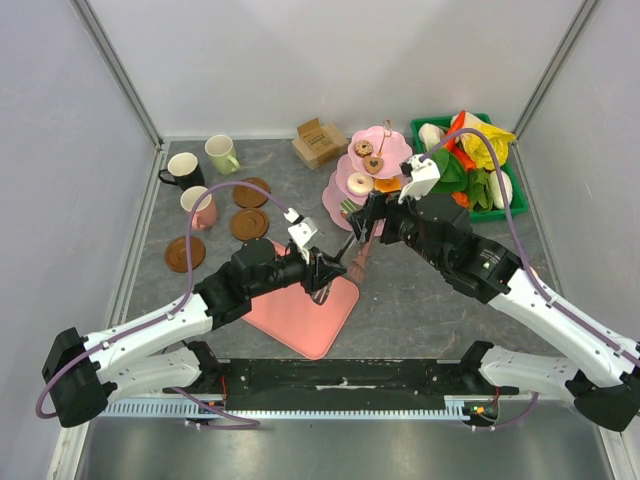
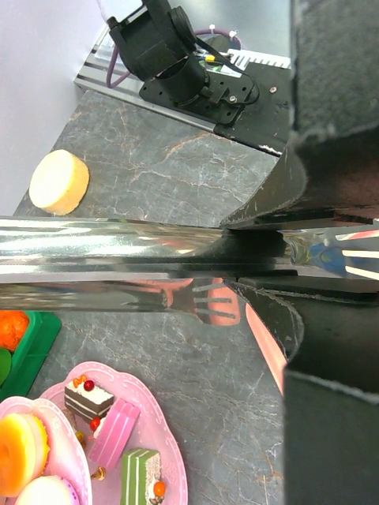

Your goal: Serve the afternoon tea

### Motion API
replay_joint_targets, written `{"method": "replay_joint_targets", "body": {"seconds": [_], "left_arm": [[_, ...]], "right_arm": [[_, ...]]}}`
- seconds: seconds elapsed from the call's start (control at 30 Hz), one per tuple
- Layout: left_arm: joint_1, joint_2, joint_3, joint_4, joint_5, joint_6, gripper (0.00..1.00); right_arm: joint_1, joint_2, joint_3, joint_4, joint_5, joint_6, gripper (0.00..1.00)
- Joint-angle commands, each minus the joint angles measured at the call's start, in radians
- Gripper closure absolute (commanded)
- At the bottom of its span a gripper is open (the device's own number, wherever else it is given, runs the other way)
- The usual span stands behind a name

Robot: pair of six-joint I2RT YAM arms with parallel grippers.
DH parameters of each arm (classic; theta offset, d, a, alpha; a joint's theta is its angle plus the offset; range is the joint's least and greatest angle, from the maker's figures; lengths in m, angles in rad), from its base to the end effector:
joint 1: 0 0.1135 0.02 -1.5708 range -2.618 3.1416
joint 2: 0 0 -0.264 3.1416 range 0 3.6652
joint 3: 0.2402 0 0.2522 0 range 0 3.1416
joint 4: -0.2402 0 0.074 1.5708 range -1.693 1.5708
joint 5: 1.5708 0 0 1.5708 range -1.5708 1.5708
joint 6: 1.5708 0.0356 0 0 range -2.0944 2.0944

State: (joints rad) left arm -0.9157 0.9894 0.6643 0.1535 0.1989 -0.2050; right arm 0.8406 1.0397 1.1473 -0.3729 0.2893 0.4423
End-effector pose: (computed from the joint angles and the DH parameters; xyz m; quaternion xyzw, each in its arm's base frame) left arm 0.1367 -0.1895 0.2941 0.3248 0.6915 -0.4049 0.5024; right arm 0.1595 0.1629 0.3987 -0.0697 0.7879 0.2679 0.5501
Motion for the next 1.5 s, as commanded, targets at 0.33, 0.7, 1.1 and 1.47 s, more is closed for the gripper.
{"method": "replay_joint_targets", "body": {"seconds": [0.33,0.7,1.1,1.47], "left_arm": [[0.001,-0.038,0.006,0.106,0.020,-0.016,0.98],[0.001,-0.018,0.004,0.089,-0.009,-0.028,0.92],[0.003,-0.116,0.012,-0.078,-0.099,-0.106,0.30],[0.001,-0.279,0.313,-1.219,-0.742,-0.778,0.23]], "right_arm": [[0.002,0.066,-0.043,0.085,-0.101,-0.082,0.09],[0.003,0.059,-0.040,0.089,-0.139,-0.040,0.34],[0.003,0.048,-0.032,0.111,-0.018,-0.054,0.43],[0.113,0.198,-0.095,0.506,-0.035,-0.250,0.44]]}}
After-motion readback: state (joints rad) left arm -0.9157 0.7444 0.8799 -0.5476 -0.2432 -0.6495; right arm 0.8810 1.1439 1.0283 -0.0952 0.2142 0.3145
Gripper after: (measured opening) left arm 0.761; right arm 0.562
